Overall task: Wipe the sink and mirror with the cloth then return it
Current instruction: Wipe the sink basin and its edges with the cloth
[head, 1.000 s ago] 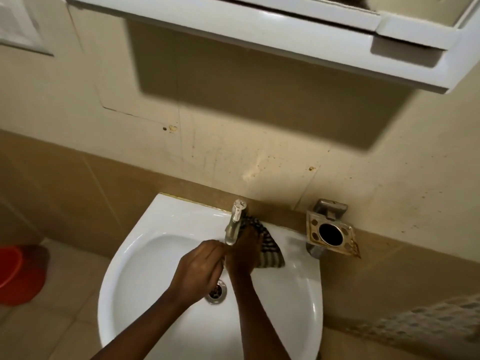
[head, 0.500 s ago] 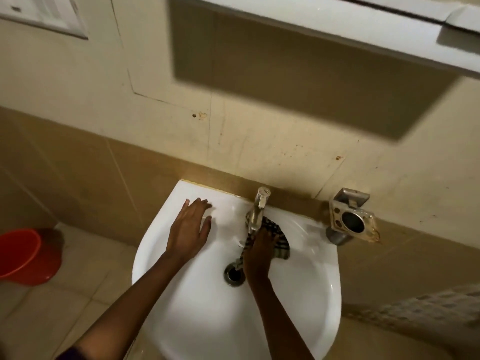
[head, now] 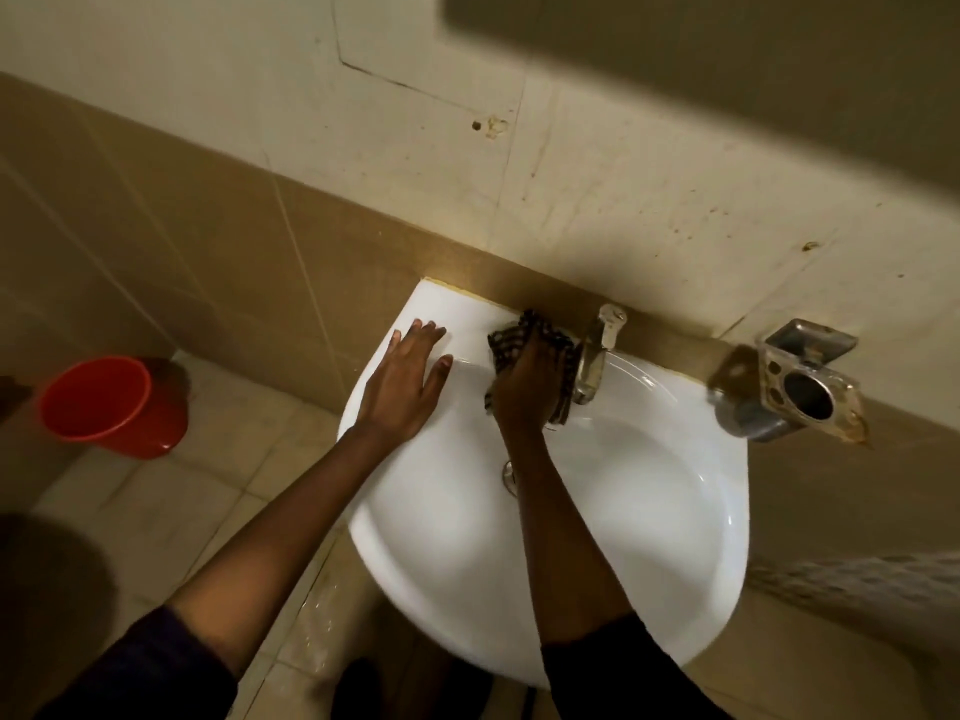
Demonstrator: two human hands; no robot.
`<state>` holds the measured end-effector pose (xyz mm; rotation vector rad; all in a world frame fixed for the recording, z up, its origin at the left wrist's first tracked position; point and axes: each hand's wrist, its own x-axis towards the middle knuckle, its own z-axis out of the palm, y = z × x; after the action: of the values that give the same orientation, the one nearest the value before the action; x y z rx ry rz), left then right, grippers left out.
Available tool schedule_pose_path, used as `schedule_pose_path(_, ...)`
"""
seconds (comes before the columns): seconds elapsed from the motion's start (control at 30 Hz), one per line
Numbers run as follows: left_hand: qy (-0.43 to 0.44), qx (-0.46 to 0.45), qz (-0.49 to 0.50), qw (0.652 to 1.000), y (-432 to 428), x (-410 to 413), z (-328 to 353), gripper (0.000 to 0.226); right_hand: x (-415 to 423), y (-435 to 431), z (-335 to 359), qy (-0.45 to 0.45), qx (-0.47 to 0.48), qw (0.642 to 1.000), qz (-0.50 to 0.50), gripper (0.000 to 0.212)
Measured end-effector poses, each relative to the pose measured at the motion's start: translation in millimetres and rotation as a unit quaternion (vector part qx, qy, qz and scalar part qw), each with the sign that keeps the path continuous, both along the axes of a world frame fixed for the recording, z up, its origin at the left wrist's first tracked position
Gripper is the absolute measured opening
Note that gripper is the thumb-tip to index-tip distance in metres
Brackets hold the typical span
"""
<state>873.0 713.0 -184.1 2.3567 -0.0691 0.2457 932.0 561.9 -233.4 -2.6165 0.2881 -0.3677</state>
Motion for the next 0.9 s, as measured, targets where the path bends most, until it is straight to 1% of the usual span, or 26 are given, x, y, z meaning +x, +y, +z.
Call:
schedule_pose_path(0.07,-0.006,-0.015,0.004,1.000,9,-2,4,0.042,12,23,2,-0.001,-0.003,0.999,-0.046,0.054)
schedule_pose_path(0.1,-0.008,-0.022,0.008,1.000,15,-3,5,0.041,14,35,3,0.009,-0.002,0.999,-0.040,0.053)
schedule_pose_path(0.13,-0.007,-0.027,0.014,1.000,20,-4,6,0.040,13,49,3,0.018,-0.008,1.000,0.003,0.052)
schedule_pose_path(0.17,-0.005,-0.032,0.018,0.999,24,-5,6,0.039,10,64,1,0.024,-0.017,0.996,0.083,0.051)
schedule_pose_path(0.2,-0.003,-0.039,0.021,0.999,28,-5,6,0.039,6,79,-2,0.024,-0.038,0.982,0.184,0.052)
schedule_pose_path(0.23,-0.003,-0.045,0.023,0.999,31,-6,7,0.039,2,91,-5,0.032,-0.080,0.955,0.282,0.053)
schedule_pose_path(0.27,-0.005,-0.051,0.024,0.998,34,-6,8,0.039,3,98,-8,0.040,-0.114,0.929,0.351,0.054)
schedule_pose_path(0.3,-0.007,-0.054,0.023,0.998,36,-7,8,0.042,8,101,-8,0.043,-0.129,0.916,0.379,0.054)
schedule_pose_path(0.33,-0.005,-0.056,0.021,0.998,39,-8,9,0.047,14,100,-6,0.039,-0.121,0.920,0.370,0.054)
schedule_pose_path(0.37,0.001,-0.057,0.020,0.998,43,-10,10,0.056,19,100,-4,0.035,-0.100,0.936,0.335,0.054)
schedule_pose_path(0.43,0.016,-0.049,0.022,0.998,51,-14,10,0.068,25,100,3,0.038,-0.058,0.975,0.209,0.056)
schedule_pose_path(0.47,0.020,-0.046,0.026,0.998,55,-14,10,0.066,25,105,7,0.049,-0.043,0.985,0.159,0.057)
schedule_pose_path(0.5,0.023,-0.047,0.031,0.998,58,-14,9,0.059,18,113,11,0.062,-0.029,0.989,0.132,0.059)
schedule_pose_path(0.53,0.026,-0.052,0.037,0.998,60,-14,9,0.050,8,121,13,0.077,-0.022,0.988,0.134,0.060)
schedule_pose_path(0.6,0.028,-0.072,0.051,0.996,60,-10,7,0.041,-25,137,10,0.110,-0.034,0.972,0.204,0.060)
schedule_pose_path(0.63,0.028,-0.081,0.059,0.995,59,-9,6,0.040,-47,141,9,0.144,-0.009,0.961,0.235,0.060)
schedule_pose_path(0.7,0.037,-0.087,0.060,0.994,50,-5,3,0.038,-95,139,9,0.221,0.123,0.936,0.243,0.059)
schedule_pose_path(0.73,0.044,-0.084,0.055,0.994,46,-3,2,0.038,-117,134,10,0.233,0.157,0.927,0.249,0.061)
schedule_pose_path(0.77,0.054,-0.076,0.043,0.995,41,-1,0,0.038,-138,129,17,0.232,0.154,0.925,0.257,0.064)
schedule_pose_path(0.8,0.062,-0.060,0.027,0.996,37,1,-3,0.039,-157,118,23,0.239,0.131,0.923,0.271,0.066)
schedule_pose_path(0.87,0.083,0.003,0.000,0.997,31,0,-13,0.044,-193,84,30,0.256,0.079,0.909,0.318,0.067)
schedule_pose_path(0.9,0.091,0.038,-0.005,0.995,30,-1,-18,0.046,-208,63,33,0.280,0.057,0.897,0.338,0.067)
